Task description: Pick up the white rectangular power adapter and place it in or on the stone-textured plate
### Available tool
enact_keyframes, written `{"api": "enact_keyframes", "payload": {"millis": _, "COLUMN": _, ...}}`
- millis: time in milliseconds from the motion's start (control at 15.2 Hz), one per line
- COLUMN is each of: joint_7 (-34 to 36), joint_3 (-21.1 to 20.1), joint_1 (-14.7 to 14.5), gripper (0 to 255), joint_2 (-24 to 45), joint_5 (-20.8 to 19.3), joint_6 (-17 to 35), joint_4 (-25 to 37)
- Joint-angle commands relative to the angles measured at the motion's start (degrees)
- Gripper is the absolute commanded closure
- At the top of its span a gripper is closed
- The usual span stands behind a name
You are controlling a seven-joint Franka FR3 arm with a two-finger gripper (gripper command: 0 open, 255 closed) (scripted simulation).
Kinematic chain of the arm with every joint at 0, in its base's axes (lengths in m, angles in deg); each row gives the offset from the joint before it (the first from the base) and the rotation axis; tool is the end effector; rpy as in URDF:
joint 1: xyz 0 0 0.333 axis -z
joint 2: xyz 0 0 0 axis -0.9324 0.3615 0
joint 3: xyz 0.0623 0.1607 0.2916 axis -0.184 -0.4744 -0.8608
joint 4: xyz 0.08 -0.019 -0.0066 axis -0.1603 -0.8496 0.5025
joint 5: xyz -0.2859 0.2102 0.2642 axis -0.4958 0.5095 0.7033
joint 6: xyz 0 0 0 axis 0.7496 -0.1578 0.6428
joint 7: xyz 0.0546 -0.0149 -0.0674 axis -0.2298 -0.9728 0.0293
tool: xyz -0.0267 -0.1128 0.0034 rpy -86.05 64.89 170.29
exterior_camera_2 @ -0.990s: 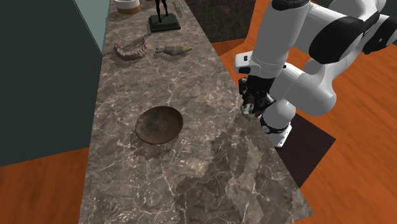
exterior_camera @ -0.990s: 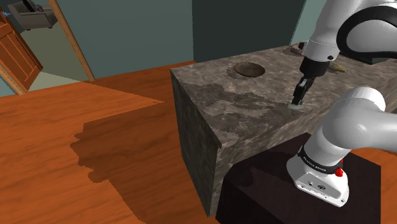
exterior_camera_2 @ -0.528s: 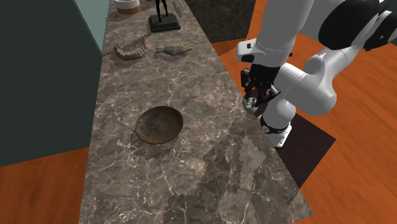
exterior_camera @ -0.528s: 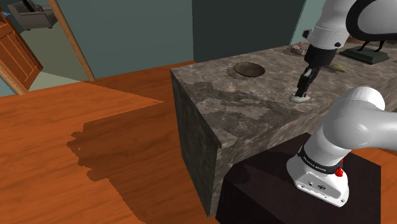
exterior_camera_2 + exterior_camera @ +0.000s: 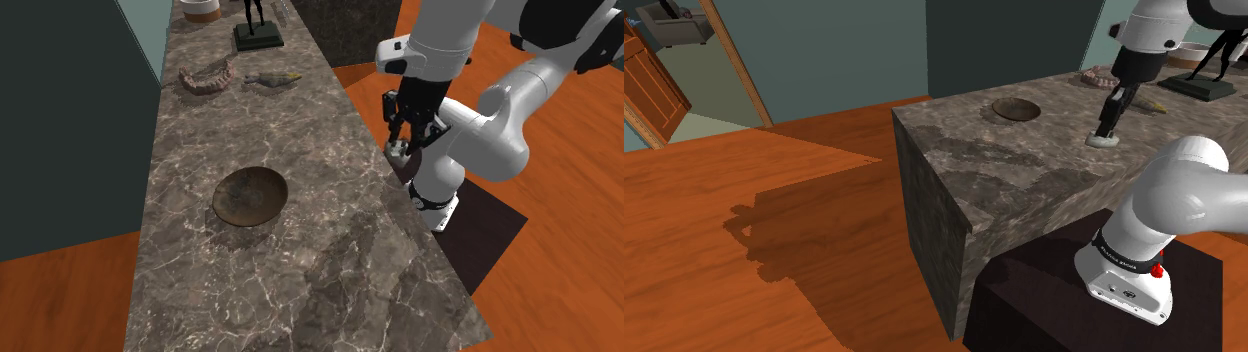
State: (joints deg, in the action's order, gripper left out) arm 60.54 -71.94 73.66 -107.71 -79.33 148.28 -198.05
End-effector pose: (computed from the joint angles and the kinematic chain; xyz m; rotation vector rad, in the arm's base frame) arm 0.1817 -0.0723 0.5242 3.1390 -0.1058 -0.0237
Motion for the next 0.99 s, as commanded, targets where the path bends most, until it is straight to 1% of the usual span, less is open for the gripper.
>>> {"api": "enact_keyframes", "payload": {"millis": 0, "joint_7": 0.0, "joint_3": -0.3, "joint_1": -0.2, "gripper": 255, "joint_2": 0.9, "joint_5": 0.3, "joint_6": -0.9, "joint_4": 1.8}}
{"api": "enact_keyframes", "payload": {"millis": 264, "joint_7": -1.2, "joint_3": 3.2, "joint_1": -1.0, "gripper": 255, "joint_2": 11.4, "joint_5": -2.2, "joint_6": 6.1, "joint_4": 5.6}}
{"api": "enact_keyframes", "payload": {"millis": 528, "joint_7": -2.6, "joint_3": 6.4, "joint_1": -2.2, "gripper": 255, "joint_2": 21.7, "joint_5": -3.8, "joint_6": 11.7, "joint_4": 10.7}}
{"api": "enact_keyframes", "payload": {"millis": 594, "joint_7": -2.6, "joint_3": 5.9, "joint_1": -1.7, "gripper": 255, "joint_2": 18.7, "joint_5": -3.7, "joint_6": 10.1, "joint_4": 9.2}}
{"api": "enact_keyframes", "payload": {"millis": 660, "joint_7": -2.6, "joint_3": 5.9, "joint_1": -1.7, "gripper": 0, "joint_2": 18.7, "joint_5": -3.7, "joint_6": 10.1, "joint_4": 9.2}}
{"api": "enact_keyframes", "payload": {"millis": 924, "joint_7": -0.5, "joint_3": 5.0, "joint_1": -2.3, "gripper": 0, "joint_2": 18.3, "joint_5": -3.3, "joint_6": 15.9, "joint_4": 1.7}}
